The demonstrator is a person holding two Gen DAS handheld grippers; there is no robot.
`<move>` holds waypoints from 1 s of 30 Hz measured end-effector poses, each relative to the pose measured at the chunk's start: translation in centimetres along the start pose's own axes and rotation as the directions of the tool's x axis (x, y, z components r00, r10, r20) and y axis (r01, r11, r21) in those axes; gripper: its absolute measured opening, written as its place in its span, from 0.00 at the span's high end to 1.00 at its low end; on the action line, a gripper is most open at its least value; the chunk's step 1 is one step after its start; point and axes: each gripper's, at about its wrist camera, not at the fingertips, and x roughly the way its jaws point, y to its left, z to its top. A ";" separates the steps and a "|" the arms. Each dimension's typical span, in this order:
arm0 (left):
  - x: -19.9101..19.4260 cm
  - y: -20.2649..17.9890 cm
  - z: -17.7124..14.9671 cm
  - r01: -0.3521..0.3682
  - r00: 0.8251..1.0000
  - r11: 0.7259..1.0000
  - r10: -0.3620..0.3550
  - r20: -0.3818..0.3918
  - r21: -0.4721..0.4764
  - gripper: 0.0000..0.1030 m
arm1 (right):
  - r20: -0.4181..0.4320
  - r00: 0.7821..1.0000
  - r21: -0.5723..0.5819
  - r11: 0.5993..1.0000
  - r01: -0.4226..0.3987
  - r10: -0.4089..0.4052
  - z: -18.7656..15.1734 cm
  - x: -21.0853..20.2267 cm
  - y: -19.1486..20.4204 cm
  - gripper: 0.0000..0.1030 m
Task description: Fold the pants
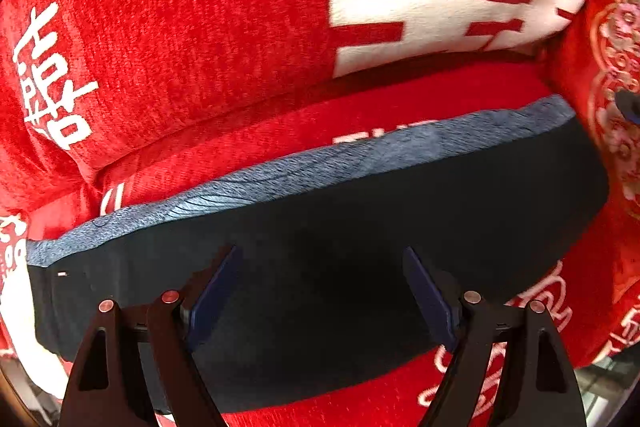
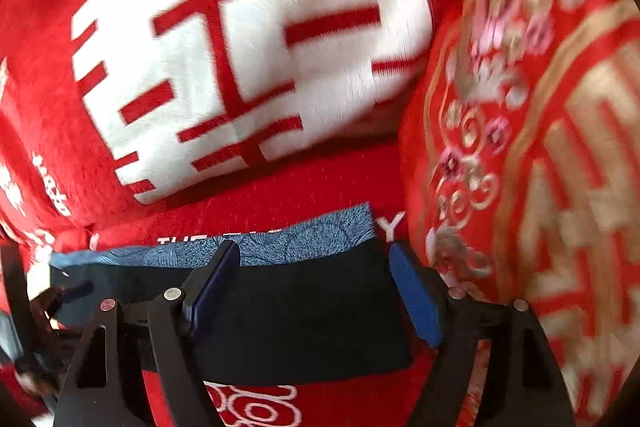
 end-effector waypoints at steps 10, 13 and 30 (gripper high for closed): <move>5.6 0.2 -1.7 -0.077 0.997 0.994 0.075 -0.029 -0.074 0.07 | -0.170 0.983 -0.008 0.997 0.073 -0.073 -3.0 8.7 -1.5 0.61; 5.8 1.5 -2.5 -0.043 0.997 0.994 0.037 -0.065 -0.103 0.03 | -0.140 0.981 -0.121 0.986 0.115 -0.131 -4.3 8.0 -0.4 0.59; 0.6 14.7 -7.5 -0.144 0.988 0.949 0.120 -0.101 -0.279 0.03 | -0.253 0.929 0.256 0.945 -0.206 0.271 -11.4 3.1 2.9 0.46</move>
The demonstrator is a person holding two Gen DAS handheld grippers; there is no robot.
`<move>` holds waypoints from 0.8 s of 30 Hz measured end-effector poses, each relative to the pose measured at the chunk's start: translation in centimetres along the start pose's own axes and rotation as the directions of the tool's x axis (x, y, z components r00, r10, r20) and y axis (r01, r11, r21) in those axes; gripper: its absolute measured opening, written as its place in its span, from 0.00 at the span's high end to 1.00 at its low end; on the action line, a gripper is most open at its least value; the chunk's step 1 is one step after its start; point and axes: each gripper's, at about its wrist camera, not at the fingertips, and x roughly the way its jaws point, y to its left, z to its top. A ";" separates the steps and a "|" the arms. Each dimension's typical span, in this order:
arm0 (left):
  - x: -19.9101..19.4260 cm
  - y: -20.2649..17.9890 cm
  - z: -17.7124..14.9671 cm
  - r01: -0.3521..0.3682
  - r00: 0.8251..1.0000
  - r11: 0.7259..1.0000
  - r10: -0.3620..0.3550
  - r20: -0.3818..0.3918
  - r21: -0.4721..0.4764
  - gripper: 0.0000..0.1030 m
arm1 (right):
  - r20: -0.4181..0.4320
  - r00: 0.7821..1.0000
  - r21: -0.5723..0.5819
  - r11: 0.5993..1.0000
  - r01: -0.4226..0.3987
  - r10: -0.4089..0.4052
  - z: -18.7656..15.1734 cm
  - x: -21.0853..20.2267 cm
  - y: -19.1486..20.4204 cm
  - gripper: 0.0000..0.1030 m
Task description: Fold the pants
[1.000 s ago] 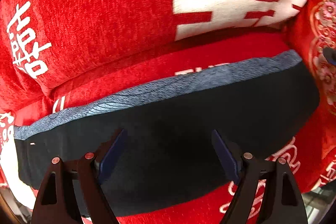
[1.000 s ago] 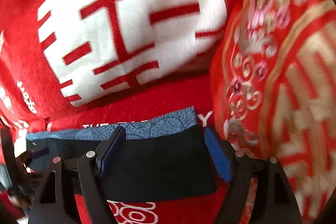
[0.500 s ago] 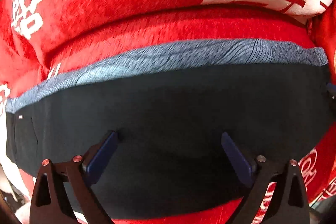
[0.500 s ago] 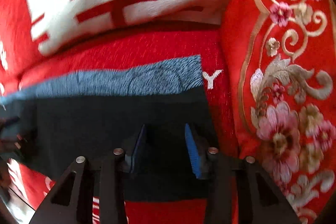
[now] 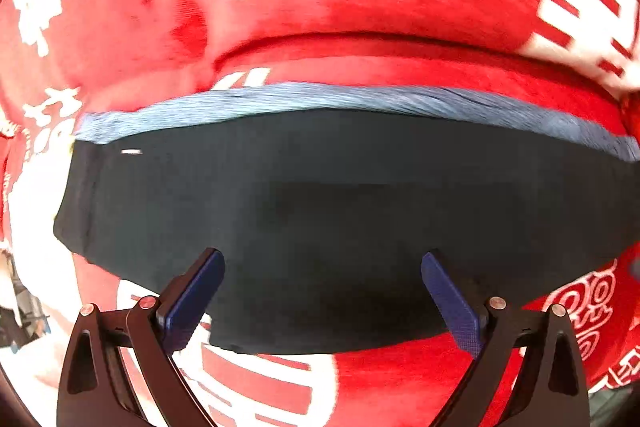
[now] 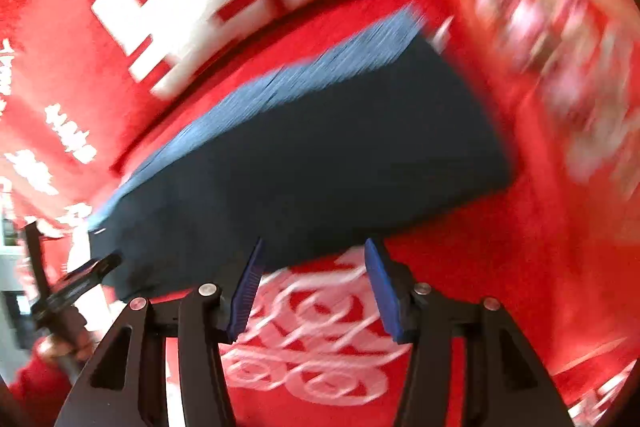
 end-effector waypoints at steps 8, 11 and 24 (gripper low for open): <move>1.7 10.4 -0.2 -0.056 0.998 0.997 0.057 0.031 -0.052 0.03 | -0.155 0.942 0.031 0.955 -0.296 0.297 -6.5 8.4 11.3 0.46; 2.9 12.1 -1.1 -0.052 0.998 0.996 0.053 0.016 -0.071 0.03 | -0.177 0.916 0.063 0.933 -0.355 0.360 -8.0 11.5 14.9 0.46; 4.0 12.7 -0.9 0.046 0.996 0.999 -0.048 0.069 0.025 0.03 | -0.069 0.918 0.172 0.911 -0.375 0.391 -7.6 16.4 17.6 0.46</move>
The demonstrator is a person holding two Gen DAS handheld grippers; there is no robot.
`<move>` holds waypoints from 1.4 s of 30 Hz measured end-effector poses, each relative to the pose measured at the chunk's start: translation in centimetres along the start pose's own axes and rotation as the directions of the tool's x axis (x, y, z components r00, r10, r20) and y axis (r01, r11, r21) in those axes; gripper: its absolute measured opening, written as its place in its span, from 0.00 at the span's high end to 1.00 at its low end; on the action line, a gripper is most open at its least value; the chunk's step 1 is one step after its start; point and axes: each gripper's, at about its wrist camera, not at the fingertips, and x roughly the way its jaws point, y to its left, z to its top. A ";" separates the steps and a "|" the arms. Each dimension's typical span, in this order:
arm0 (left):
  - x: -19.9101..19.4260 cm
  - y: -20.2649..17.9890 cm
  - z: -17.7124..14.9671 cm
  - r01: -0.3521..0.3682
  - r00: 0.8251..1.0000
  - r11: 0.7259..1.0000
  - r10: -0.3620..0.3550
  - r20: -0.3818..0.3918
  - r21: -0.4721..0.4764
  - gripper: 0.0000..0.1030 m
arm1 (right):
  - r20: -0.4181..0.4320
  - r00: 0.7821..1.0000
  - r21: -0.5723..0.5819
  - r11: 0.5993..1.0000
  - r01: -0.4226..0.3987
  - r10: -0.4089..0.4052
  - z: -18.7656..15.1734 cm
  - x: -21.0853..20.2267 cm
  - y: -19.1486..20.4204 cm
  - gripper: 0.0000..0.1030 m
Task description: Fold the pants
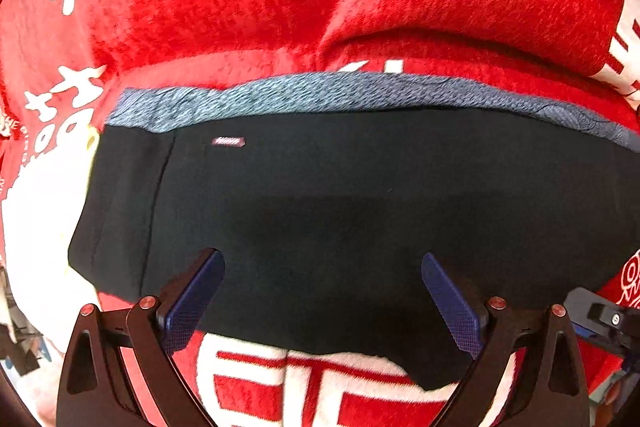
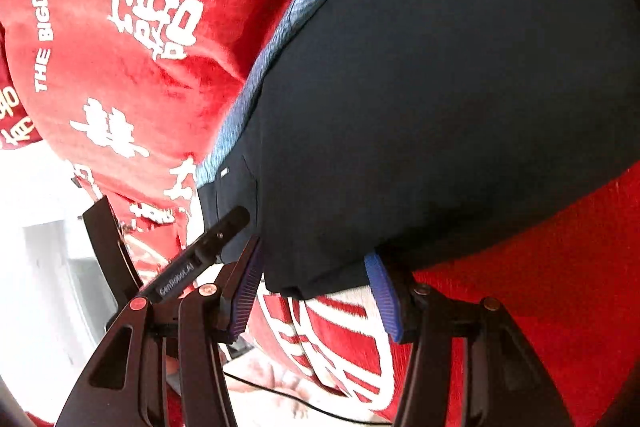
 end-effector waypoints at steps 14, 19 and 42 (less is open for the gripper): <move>0.3 -3.5 -5.8 0.020 1.000 0.989 -0.018 -0.009 0.148 0.03 | 0.052 0.974 -0.126 0.966 0.228 -0.223 -2.0 -0.4 0.7 0.92; 0.4 -3.3 -5.0 0.029 0.999 0.991 -0.023 -0.049 0.129 0.03 | 0.029 0.973 -0.138 0.963 0.230 -0.228 -2.3 -2.5 0.3 0.85; 4.1 -7.9 6.9 -0.133 0.985 0.991 0.130 0.118 0.023 0.00 | 0.379 0.779 -0.240 0.759 0.605 -0.500 16.6 -13.7 -2.9 0.81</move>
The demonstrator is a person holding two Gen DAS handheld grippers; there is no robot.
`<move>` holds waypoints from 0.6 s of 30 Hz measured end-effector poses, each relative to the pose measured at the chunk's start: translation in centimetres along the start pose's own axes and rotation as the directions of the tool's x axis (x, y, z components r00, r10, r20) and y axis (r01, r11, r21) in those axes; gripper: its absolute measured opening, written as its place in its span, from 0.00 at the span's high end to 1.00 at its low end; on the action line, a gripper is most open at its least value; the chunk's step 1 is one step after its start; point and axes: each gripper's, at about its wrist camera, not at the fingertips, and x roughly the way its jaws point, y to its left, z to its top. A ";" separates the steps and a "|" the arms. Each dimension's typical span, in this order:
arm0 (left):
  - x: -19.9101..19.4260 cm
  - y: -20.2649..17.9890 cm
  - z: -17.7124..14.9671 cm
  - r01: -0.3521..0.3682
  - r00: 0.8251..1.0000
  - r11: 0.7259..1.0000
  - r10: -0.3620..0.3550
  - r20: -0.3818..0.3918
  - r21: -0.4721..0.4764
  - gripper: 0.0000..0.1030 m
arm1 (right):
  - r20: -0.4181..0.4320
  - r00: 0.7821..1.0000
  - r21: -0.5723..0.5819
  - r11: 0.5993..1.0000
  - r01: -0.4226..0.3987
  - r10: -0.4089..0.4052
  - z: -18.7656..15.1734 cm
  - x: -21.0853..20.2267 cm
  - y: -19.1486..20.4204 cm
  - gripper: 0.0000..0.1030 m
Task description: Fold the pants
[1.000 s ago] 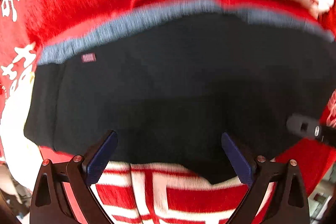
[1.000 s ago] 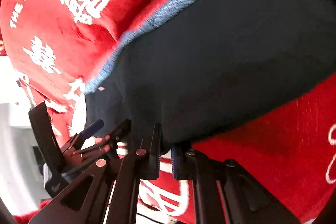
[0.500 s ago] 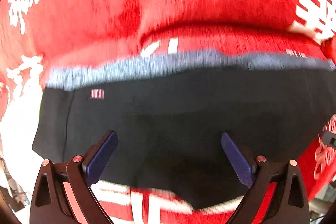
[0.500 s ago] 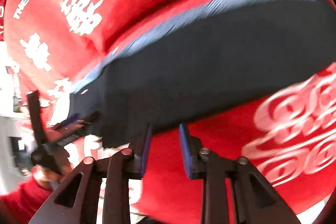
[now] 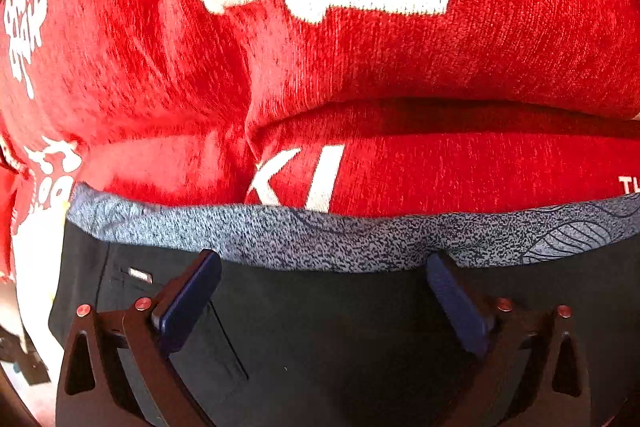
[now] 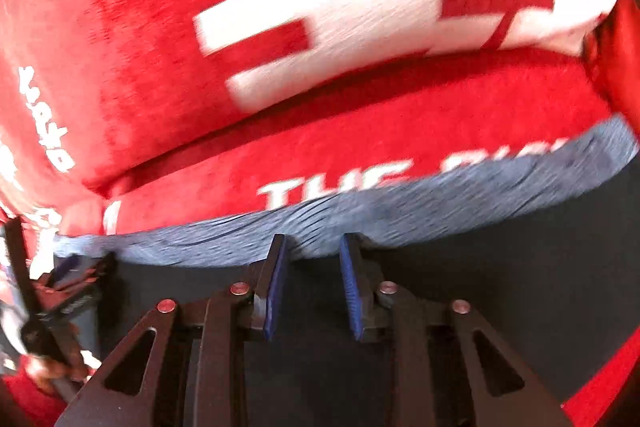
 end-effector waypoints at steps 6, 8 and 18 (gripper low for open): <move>-1.2 -0.9 0.7 -0.032 0.999 0.999 0.033 -0.025 0.043 0.00 | 0.023 0.992 0.151 0.981 0.120 -0.125 1.1 -3.5 -7.6 0.76; -2.6 -1.2 0.4 0.002 0.999 0.999 0.000 -0.038 0.046 0.00 | 0.046 0.981 0.183 0.967 0.176 -0.187 0.7 -5.7 -9.3 0.65; -4.6 -6.5 -6.1 0.115 0.987 0.988 -0.102 -0.128 0.103 0.00 | -0.006 0.965 0.131 0.957 0.259 -0.261 -5.2 -9.1 -13.8 0.62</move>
